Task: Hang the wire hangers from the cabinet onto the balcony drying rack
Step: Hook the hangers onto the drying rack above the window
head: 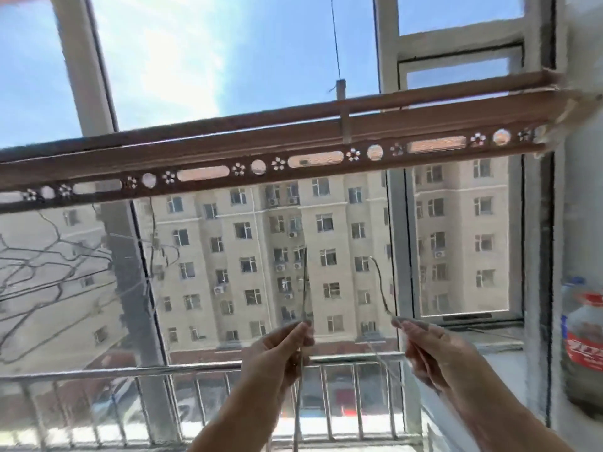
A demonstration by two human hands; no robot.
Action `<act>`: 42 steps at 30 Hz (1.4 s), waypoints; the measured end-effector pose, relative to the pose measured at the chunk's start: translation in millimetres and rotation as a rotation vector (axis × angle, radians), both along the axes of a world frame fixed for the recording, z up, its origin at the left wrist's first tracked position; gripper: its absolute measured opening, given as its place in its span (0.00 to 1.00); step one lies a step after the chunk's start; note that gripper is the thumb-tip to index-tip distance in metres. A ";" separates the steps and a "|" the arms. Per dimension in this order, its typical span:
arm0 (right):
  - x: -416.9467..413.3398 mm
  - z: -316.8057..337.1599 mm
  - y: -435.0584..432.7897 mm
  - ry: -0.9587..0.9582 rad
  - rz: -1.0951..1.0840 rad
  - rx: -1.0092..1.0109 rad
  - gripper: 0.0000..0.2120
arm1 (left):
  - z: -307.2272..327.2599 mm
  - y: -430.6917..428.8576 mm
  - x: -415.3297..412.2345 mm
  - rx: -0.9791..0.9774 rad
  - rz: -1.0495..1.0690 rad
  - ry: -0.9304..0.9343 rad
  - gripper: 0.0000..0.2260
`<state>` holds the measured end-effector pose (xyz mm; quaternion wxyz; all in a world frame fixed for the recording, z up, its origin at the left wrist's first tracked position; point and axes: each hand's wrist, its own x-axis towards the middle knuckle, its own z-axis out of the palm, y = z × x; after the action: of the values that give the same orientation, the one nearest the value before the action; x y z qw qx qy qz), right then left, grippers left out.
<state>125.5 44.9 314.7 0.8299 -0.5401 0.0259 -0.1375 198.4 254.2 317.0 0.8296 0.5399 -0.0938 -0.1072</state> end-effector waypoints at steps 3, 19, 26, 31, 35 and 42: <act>29.1 31.0 35.6 -0.092 0.043 -0.057 0.16 | 25.4 30.9 14.9 -0.042 0.063 -0.059 0.10; 136.7 117.5 137.8 -0.394 -0.109 -0.190 0.09 | 102.4 74.8 85.5 -0.194 0.136 -0.252 0.09; 162.0 116.9 140.9 -0.372 -0.171 -0.139 0.06 | 106.9 88.7 110.3 -0.170 0.121 -0.216 0.12; 166.3 107.8 137.1 -0.325 -0.156 -0.134 0.09 | 98.9 93.5 120.7 -0.144 0.078 -0.172 0.17; 166.1 101.9 134.6 -0.333 -0.150 -0.154 0.11 | 85.7 95.5 126.8 -0.127 0.057 -0.159 0.10; 165.8 70.3 120.4 -0.282 -0.228 -0.128 0.12 | 45.2 103.3 131.4 -0.119 0.125 -0.138 0.07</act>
<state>291.3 165.3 385.0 0.7683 -0.5606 -0.0385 -0.3064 329.9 357.5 362.2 0.8568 0.5006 -0.1230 -0.0121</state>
